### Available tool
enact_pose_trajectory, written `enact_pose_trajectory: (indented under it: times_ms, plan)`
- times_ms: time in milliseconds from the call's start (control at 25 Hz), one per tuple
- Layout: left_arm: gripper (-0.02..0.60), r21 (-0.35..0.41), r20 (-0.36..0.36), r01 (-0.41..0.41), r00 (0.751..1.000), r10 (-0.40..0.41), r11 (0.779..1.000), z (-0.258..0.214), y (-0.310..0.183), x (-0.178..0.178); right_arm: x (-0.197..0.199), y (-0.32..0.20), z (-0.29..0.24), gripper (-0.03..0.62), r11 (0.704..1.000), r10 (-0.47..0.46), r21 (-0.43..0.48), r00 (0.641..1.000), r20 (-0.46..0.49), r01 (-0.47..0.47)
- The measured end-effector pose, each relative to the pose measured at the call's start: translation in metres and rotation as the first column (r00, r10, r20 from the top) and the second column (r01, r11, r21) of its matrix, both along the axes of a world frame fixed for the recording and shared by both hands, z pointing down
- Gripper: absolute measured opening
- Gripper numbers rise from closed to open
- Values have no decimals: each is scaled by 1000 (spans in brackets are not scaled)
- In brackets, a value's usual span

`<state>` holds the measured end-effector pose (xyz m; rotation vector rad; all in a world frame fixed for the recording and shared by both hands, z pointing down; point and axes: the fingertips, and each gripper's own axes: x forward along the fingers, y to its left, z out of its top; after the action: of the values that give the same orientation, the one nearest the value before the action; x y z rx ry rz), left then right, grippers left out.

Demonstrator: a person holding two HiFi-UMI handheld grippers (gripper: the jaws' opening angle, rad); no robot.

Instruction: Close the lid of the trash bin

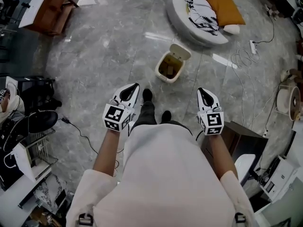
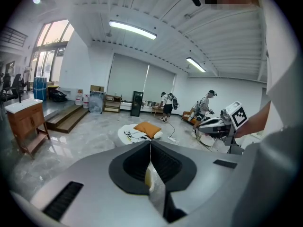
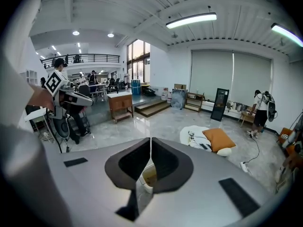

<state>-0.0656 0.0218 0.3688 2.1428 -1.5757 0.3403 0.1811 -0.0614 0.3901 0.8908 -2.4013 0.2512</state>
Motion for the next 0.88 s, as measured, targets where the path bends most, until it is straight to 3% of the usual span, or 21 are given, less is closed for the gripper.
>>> enact_pose_trajectory:
  times_ms: [480,880]
  plan:
    - [18,-35,-6,-119,993,118,992,21,-51,-48,-46,-34,7,31,997,73,-9,996,-54,-74]
    - [18,-58,-42,-221,975,219,973,43,-71,-51,-68,-50,17,31,994,100,-22,989,-104,-103]
